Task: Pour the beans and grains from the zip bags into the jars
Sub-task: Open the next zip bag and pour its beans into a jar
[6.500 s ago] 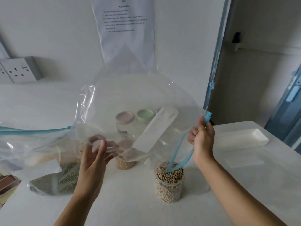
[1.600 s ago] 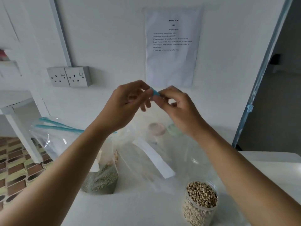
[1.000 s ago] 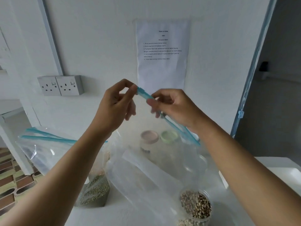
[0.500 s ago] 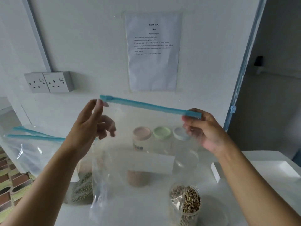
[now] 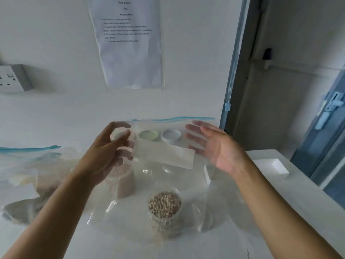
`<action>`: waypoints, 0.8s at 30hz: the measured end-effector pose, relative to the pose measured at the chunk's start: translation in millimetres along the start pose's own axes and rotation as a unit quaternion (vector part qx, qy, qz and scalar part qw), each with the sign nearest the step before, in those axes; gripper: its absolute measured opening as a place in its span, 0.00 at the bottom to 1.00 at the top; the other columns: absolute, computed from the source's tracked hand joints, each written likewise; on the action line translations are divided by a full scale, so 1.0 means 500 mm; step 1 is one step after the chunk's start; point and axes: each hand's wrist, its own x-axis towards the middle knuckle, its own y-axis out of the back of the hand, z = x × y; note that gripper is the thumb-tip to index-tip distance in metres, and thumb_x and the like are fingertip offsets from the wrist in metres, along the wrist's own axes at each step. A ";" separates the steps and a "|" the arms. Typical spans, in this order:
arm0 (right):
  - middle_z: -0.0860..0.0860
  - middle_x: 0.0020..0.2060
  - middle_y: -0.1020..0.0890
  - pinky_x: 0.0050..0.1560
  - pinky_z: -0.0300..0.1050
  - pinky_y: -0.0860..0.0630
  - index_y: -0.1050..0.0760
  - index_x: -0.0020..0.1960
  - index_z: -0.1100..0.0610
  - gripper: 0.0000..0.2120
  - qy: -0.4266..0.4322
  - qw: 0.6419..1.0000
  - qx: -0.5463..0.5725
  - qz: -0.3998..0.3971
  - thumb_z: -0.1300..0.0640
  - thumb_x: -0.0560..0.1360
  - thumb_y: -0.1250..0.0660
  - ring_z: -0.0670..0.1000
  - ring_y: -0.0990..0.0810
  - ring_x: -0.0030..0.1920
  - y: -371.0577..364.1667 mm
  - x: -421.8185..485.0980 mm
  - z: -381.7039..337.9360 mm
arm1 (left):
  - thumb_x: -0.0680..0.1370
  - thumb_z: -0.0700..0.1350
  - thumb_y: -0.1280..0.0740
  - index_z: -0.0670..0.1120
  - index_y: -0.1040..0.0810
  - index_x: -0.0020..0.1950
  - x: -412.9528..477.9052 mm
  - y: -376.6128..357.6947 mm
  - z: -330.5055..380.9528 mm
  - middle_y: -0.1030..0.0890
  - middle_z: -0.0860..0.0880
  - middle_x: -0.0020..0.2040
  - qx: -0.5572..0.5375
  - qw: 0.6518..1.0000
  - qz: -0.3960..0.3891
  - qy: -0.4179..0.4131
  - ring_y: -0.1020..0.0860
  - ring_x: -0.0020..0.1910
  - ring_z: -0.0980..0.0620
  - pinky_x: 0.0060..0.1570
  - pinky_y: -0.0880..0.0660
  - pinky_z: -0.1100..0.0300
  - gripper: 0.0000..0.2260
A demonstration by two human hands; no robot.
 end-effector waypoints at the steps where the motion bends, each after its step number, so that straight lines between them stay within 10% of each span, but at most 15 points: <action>1: 0.57 0.61 0.17 0.50 0.49 0.17 0.25 0.65 0.58 0.16 0.010 0.998 -0.042 0.036 0.60 0.78 0.32 0.56 0.15 0.55 0.019 -0.011 0.005 | 0.83 0.47 0.37 0.51 0.23 0.60 -0.003 -0.023 -0.010 0.19 0.45 0.38 -0.003 1.000 -0.007 0.002 0.24 0.27 0.49 0.26 0.39 0.61 0.07; 7: 0.59 0.49 0.14 0.28 0.40 0.27 0.27 0.68 0.57 0.17 0.030 0.969 -0.162 0.182 0.62 0.80 0.33 0.52 0.22 0.32 0.117 -0.083 0.022 | 0.79 0.52 0.35 0.67 0.25 0.66 -0.032 -0.156 -0.068 0.17 0.44 0.42 -0.046 0.998 -0.023 0.041 0.24 0.28 0.48 0.24 0.41 0.62 0.17; 12: 0.59 0.53 0.14 0.27 0.40 0.29 0.30 0.71 0.45 0.21 -0.039 0.967 -0.176 0.181 0.54 0.80 0.32 0.51 0.27 0.33 0.179 -0.121 -0.002 | 0.80 0.53 0.37 0.72 0.28 0.67 -0.027 -0.230 -0.101 0.17 0.44 0.42 -0.071 0.994 -0.042 0.071 0.25 0.27 0.50 0.34 0.43 0.57 0.18; 24: 0.60 0.61 0.17 0.72 0.51 0.37 0.24 0.69 0.59 0.22 0.001 0.972 0.041 0.231 0.64 0.75 0.33 0.55 0.15 0.54 0.347 -0.177 -0.086 | 0.79 0.51 0.32 0.59 0.23 0.67 0.031 -0.400 -0.135 0.15 0.42 0.48 -0.189 0.958 -0.109 0.188 0.16 0.37 0.45 0.25 0.25 0.61 0.16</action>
